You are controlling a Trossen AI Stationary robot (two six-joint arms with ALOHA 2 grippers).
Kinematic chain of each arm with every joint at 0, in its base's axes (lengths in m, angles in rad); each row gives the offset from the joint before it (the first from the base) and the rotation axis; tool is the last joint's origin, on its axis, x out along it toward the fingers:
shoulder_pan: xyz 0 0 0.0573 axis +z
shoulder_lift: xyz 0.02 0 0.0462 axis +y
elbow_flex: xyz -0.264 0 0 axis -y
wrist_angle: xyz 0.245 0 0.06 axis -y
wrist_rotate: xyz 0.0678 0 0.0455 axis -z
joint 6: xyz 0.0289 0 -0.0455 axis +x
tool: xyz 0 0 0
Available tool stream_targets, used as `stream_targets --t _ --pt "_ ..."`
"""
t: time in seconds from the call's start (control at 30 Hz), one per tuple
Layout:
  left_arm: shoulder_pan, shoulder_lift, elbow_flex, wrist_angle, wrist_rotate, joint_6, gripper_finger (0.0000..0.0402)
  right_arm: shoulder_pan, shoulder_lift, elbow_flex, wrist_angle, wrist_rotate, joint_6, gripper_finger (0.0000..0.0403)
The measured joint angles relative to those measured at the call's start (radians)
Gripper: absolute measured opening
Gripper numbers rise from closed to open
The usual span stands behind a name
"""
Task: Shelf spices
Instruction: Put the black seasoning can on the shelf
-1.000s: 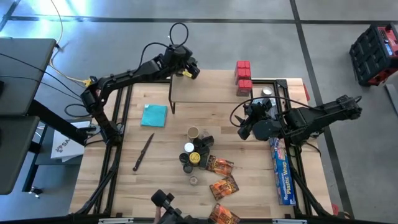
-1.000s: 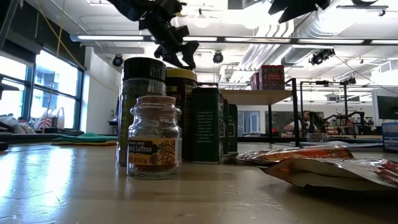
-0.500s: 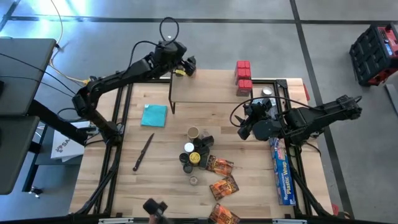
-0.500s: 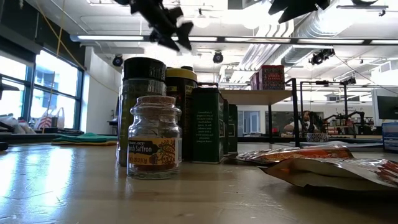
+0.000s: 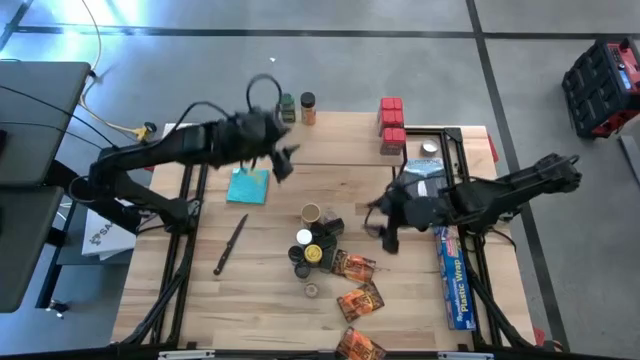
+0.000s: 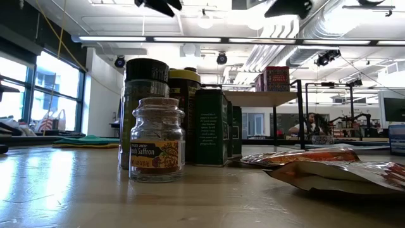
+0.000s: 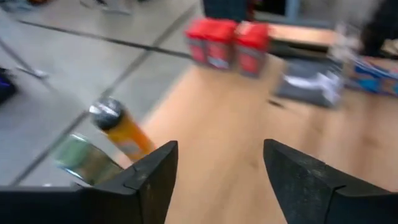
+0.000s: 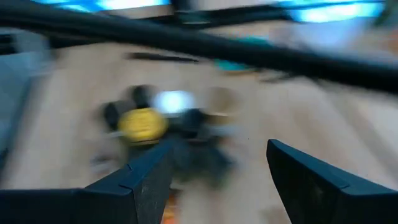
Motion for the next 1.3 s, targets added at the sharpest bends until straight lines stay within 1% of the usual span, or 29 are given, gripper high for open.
stream_targets --t 0.07,0.13,0.23,0.37,0.43,0.57,0.77,0.97,1.17,1.3 --pt "-0.065 -0.001 0.000 -0.050 -0.013 -0.051 0.0222 -0.022 0.023 -0.037 0.072 -0.130 -0.049 0.0251" --pt "-0.126 -0.001 -0.016 -0.076 -0.050 -0.101 0.0217 -0.049 0.061 -0.045 0.073 -0.202 -0.058 0.0251" --pt "-0.206 -0.002 -0.065 -0.097 -0.133 -0.170 0.0212 -0.092 0.138 -0.036 0.042 -0.244 -0.082 0.0251" --pt "-0.283 -0.004 -0.125 -0.129 -0.240 -0.264 0.0211 -0.138 0.250 0.004 0.052 -0.308 -0.200 0.0251" --pt "-0.308 -0.003 -0.140 -0.178 -0.276 -0.311 0.0210 -0.156 0.302 0.031 0.053 -0.324 -0.247 0.0251" --pt "-0.347 -0.010 -0.172 -0.228 -0.334 -0.399 0.0210 -0.187 0.394 0.093 0.040 -0.343 -0.324 0.0251" --pt "-0.381 -0.012 -0.193 -0.270 -0.352 -0.448 0.0210 -0.249 0.513 0.205 -0.073 -0.434 -0.405 0.0251" --pt "-0.415 -0.012 -0.193 -0.274 -0.361 -0.468 0.0210 -0.275 0.599 0.287 -0.202 -0.427 -0.470 0.0251" --pt "-0.445 -0.012 -0.193 -0.279 -0.367 -0.502 0.0210 -0.273 0.625 0.285 -0.203 -0.424 -0.523 0.0251" --pt "-0.461 -0.012 -0.193 -0.279 -0.381 -0.509 0.0210 -0.274 0.625 0.282 -0.189 -0.382 -0.526 0.0239"
